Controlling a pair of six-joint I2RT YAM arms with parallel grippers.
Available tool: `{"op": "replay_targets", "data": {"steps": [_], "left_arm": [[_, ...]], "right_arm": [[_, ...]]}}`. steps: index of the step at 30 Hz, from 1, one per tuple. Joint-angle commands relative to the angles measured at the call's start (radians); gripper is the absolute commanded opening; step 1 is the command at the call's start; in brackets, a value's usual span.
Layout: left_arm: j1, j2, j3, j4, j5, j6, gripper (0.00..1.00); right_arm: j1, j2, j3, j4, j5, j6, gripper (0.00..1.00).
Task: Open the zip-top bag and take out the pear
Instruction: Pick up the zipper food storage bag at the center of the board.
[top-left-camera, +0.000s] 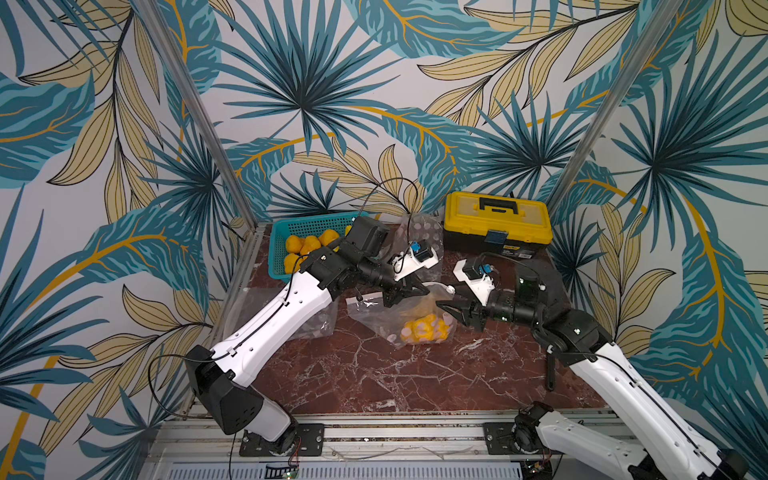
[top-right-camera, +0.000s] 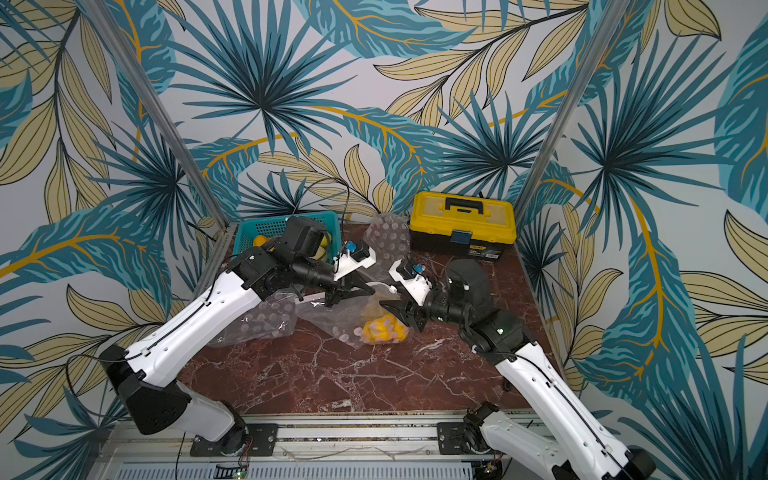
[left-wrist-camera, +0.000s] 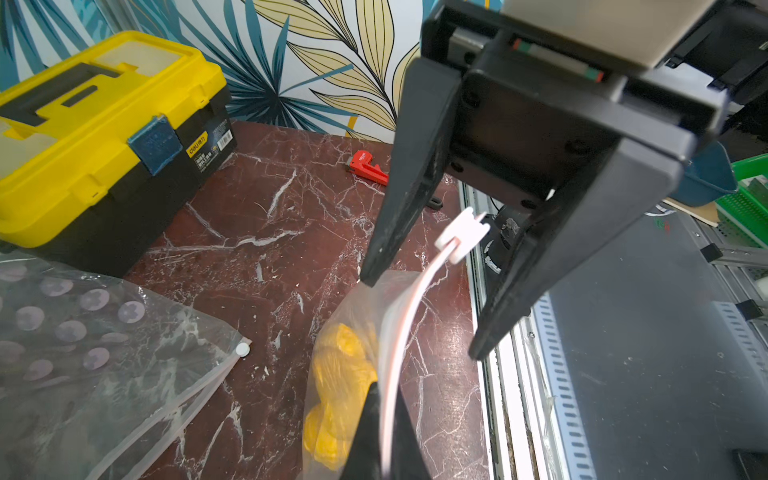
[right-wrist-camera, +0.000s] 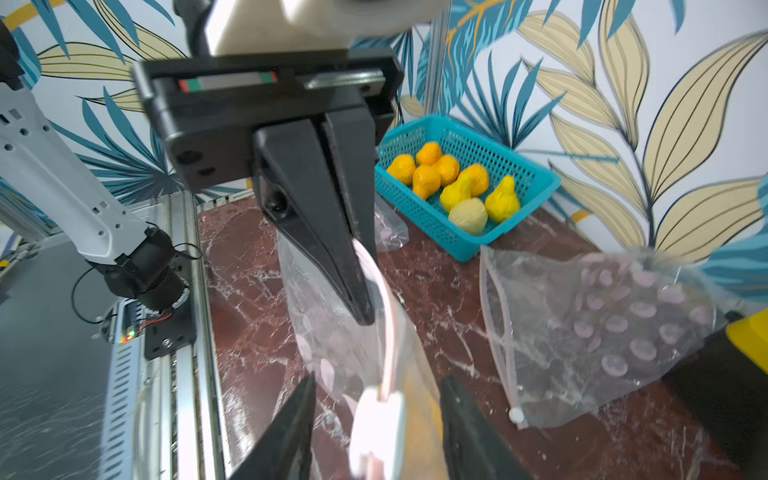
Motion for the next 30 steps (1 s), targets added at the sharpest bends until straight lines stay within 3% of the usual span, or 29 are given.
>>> {"op": "replay_targets", "data": {"steps": [1,9,18,19,21,23,26,30], "left_arm": [[0.016,-0.046,-0.011,-0.004,0.065,0.012,0.00],[0.036,-0.075,-0.043,-0.004,0.089,0.016,0.00],[0.038,-0.084,-0.057,-0.004,0.105,0.019,0.00],[0.038,-0.082,-0.057,-0.004,0.102,0.018,0.03],[0.038,-0.079,-0.049,-0.002,0.096,0.017,0.23],[0.036,-0.074,-0.028,-0.002,0.100,0.014,0.37],[0.024,-0.058,0.023,-0.002,0.107,0.018,0.44],[0.003,-0.031,0.085,-0.002,0.122,0.034,0.45]], "right_arm": [[0.003,-0.041,-0.110,0.288,0.004,0.013,0.50],[0.002,-0.075,-0.180,0.404,-0.035,0.042,0.26],[0.001,-0.056,-0.154,0.397,-0.064,0.053,0.01],[0.002,-0.054,-0.150,0.393,-0.074,0.052,0.00],[0.001,-0.046,-0.147,0.388,-0.078,0.054,0.00],[0.002,-0.035,-0.142,0.376,-0.078,0.055,0.00],[0.001,-0.020,-0.138,0.361,-0.086,0.060,0.00],[0.002,0.002,-0.135,0.361,-0.123,0.064,0.00]]}}
